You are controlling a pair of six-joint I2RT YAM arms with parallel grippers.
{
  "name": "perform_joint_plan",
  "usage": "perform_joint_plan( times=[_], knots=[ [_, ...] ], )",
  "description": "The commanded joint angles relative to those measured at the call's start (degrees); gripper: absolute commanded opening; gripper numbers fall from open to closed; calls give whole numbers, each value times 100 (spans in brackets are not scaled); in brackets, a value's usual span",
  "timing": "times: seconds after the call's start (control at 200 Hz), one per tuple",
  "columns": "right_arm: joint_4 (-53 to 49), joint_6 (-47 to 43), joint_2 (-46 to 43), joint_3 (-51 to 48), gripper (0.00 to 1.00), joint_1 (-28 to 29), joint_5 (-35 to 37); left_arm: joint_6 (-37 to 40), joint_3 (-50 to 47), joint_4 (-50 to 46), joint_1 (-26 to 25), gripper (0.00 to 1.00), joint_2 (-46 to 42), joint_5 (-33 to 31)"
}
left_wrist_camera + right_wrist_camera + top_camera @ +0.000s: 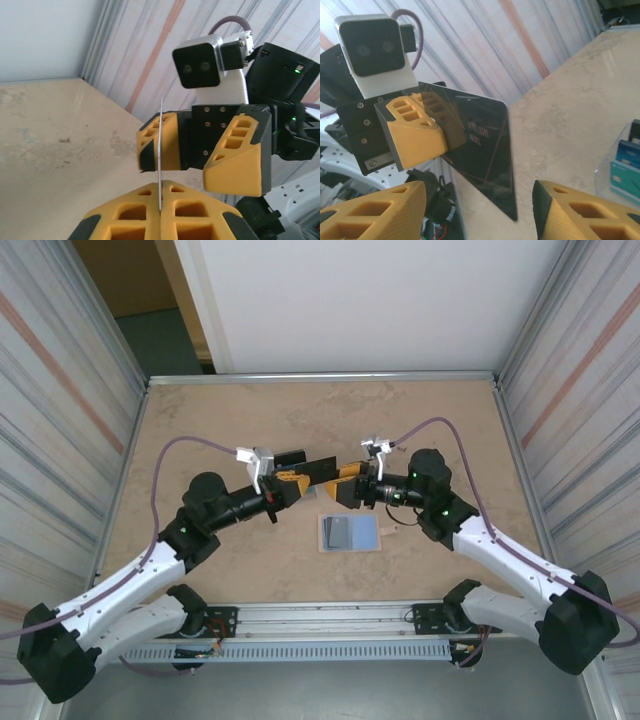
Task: Take the credit cards out of the card holder
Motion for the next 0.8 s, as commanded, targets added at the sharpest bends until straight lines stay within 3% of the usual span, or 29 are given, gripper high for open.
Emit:
perform_joint_plan(
  times=[0.0, 0.416, 0.466, 0.676, 0.792],
  knots=[
    [406, 46, 82, 257, 53, 49, -334, -164, -9, 498, 56, 0, 65, 437],
    [282, -215, -243, 214, 1, 73, -358, -142, -25, 554, 54, 0, 139, 698],
    [88, -326, -291, 258, 0, 77, -368, -68, 48, 387, 57, 9, 137, 726],
    [-1072, -954, -570, 446, 0, 86, -255, 924, 781, -1224, 61, 64, -117, 806],
    [-2002, -1454, -644, 690, 0, 94, -175, 1707, 1393, -2429, 61, 75, -179, 673]
  ],
)
